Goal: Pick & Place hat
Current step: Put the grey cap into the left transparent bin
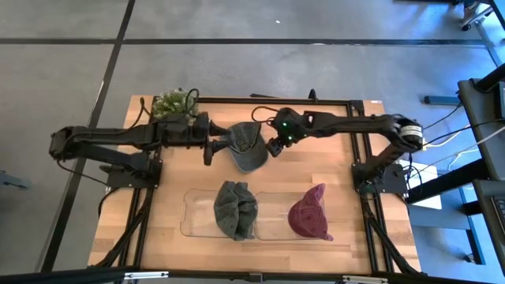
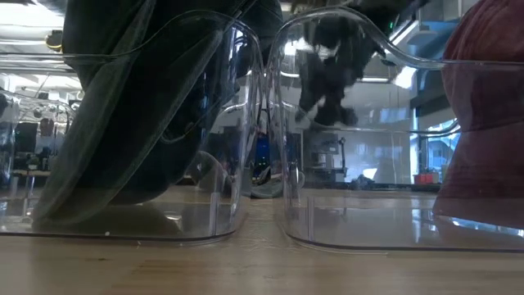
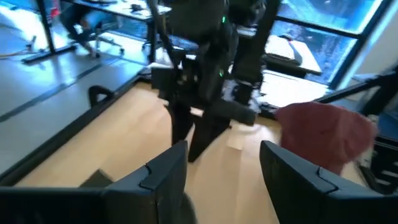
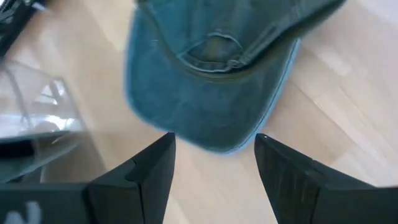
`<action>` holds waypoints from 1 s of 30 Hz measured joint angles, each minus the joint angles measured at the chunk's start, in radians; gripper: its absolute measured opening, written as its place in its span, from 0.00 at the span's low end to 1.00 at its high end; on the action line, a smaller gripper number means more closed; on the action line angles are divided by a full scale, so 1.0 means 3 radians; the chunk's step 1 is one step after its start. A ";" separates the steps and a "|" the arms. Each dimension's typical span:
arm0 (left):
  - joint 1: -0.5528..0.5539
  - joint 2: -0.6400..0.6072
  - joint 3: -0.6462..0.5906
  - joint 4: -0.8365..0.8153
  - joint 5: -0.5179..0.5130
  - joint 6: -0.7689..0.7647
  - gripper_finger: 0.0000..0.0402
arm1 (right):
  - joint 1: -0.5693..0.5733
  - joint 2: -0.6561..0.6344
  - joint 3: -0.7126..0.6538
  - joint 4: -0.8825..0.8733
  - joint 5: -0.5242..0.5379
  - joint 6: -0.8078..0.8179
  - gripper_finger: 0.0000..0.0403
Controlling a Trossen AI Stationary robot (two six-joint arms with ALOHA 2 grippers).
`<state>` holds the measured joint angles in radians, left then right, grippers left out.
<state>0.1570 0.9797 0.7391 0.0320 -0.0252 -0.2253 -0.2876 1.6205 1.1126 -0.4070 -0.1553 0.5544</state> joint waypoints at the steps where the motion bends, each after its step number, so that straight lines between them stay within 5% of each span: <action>1: 0.0034 0.0007 0.0000 -0.0001 0.0000 0.0000 0.48 | -0.0046 0.0050 -0.0068 0.0120 -0.0057 0.0008 0.55; 8: 0.0146 0.0021 0.0000 -0.0013 0.0001 0.0005 0.48 | -0.0177 0.0406 -0.0406 0.0975 -0.0389 0.0064 0.55; 21: 0.0146 0.0021 0.0000 -0.0017 -0.0025 0.0010 0.49 | -0.0177 0.0685 -0.0414 0.1098 -0.0082 0.0085 0.55; 30: 0.0145 0.0021 0.0000 -0.0017 -0.0027 0.0010 0.49 | -0.0183 0.0797 -0.0414 0.1340 -0.0316 0.0067 0.48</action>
<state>0.2005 0.9859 0.7391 0.0269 -0.0334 -0.2222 -0.3424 1.8595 0.9882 -0.0049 -0.2501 0.5745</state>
